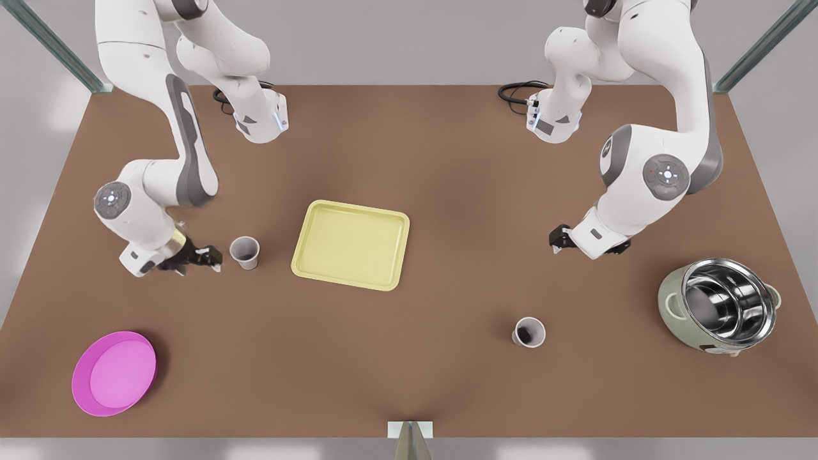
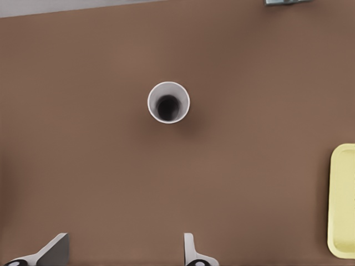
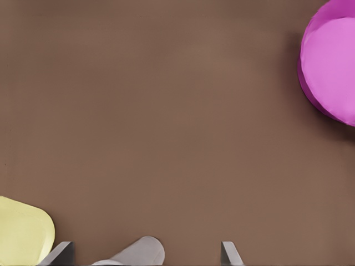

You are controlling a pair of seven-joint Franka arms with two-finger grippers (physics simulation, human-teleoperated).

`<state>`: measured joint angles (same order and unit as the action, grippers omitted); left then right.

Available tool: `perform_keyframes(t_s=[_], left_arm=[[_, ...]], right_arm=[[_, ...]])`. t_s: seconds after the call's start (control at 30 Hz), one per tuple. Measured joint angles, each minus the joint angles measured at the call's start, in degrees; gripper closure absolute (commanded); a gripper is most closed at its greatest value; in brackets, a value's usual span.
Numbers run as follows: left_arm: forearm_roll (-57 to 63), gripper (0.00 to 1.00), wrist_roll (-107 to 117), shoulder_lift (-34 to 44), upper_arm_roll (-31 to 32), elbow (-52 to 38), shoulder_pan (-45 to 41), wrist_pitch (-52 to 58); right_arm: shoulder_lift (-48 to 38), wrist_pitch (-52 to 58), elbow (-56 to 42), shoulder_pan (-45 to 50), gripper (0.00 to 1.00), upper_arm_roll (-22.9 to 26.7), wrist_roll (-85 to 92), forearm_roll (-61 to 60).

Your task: Use the left arm to pick up the white IKEA cup from the tray and place it on the middle-left position; use the right arm to pick up the white IKEA cup from the tray and place it on the middle-right position

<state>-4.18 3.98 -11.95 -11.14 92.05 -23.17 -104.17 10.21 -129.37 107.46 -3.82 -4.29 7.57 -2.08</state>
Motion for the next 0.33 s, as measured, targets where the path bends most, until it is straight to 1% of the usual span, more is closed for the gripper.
perform_keyframes(t_s=[0.03, 0.07, 0.1, 0.13, 0.17, 0.33], left_arm=[[0.00, 0.00, -0.12, -0.06, 0.00, 0.00, 0.01, 0.00], [0.00, 0.00, -0.23, -0.07, 0.00, 0.00, -0.01, 0.00], [0.00, 0.00, -0.34, -0.06, 0.00, 0.00, -0.03, 0.00], [0.01, 0.00, -0.43, 0.07, 0.00, -0.07, -0.08, 0.05], [0.04, 0.00, -0.53, 0.28, 0.01, -0.21, -0.12, 0.13], [0.20, 0.00, -0.93, 1.17, 0.16, -0.35, -0.25, 0.44]], right_arm=[[-0.15, 2.76, -7.09, 0.25, 0.00, -0.13, 0.19, 1.01], [-1.13, 6.19, -11.44, 0.40, 0.00, -0.32, 0.31, 1.97], [-3.89, 9.49, -11.86, 0.51, 0.03, -0.43, 0.38, 2.62], [-7.25, 11.96, -9.22, 0.65, 0.00, -0.43, 0.35, 3.06], [-9.00, 14.04, -7.68, 0.95, 0.00, -0.32, 0.25, 3.38], [-10.38, 21.93, -7.09, 1.83, 0.00, -0.70, -0.98, 3.76]])
